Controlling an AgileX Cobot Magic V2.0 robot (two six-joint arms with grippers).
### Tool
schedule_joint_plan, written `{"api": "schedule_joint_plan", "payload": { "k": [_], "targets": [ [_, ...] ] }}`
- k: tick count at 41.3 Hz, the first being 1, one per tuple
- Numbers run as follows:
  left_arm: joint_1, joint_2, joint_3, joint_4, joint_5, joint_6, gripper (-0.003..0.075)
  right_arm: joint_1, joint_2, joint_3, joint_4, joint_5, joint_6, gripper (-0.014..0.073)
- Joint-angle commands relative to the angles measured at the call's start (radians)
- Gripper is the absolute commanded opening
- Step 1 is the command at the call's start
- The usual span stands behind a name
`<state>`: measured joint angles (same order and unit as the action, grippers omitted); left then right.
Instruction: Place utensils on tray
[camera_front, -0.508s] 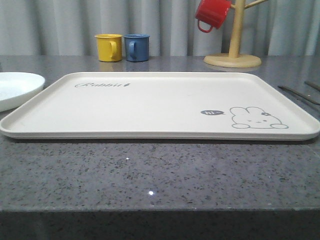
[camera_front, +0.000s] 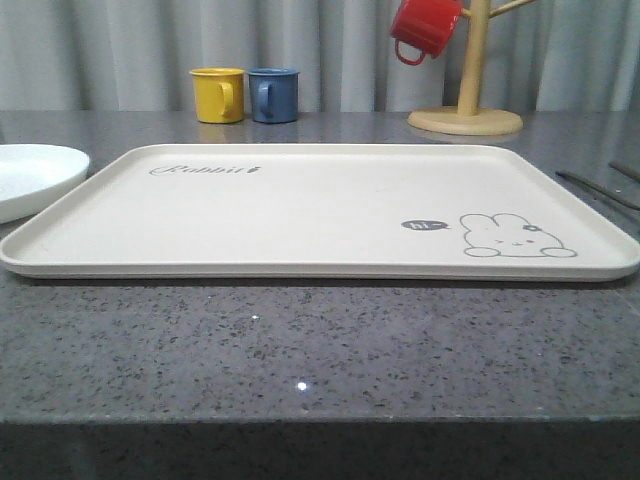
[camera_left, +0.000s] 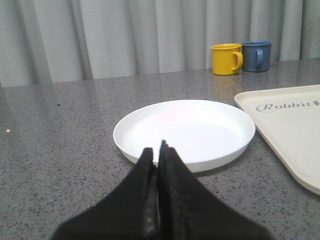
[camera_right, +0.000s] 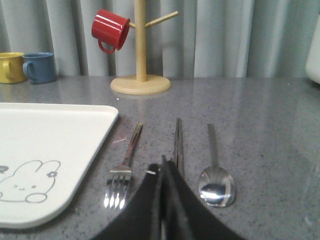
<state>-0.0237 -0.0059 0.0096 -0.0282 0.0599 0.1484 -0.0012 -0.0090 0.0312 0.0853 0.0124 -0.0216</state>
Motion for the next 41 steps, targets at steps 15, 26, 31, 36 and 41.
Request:
{"api": "schedule_joint_plan", "payload": {
  "k": [15,26,31,36,41],
  "targets": [
    [0.0,0.053,-0.316,-0.046,-0.06,0.0,-0.0018,-0.003,0.042,-0.363,0.042,0.152,0.002,-0.0068],
    [0.0,0.317,-0.669,-0.042,0.264,0.0,-0.0018,-0.003,0.327,-0.683,0.042,0.411,0.002,-0.0068],
    [0.0,0.409,-0.717,-0.042,0.325,0.0,-0.0018,-0.003,0.422,-0.721,0.042,0.471,0.002,-0.0068],
    [0.0,0.469,-0.711,-0.047,0.333,0.0,-0.0018,-0.003,0.479,-0.706,0.042,0.488,0.002,-0.0068],
    [0.0,0.516,-0.702,-0.071,0.336,0.0,-0.0018,-0.003,0.519,-0.692,0.042,0.511,0.002,-0.0068]
  ]
}}
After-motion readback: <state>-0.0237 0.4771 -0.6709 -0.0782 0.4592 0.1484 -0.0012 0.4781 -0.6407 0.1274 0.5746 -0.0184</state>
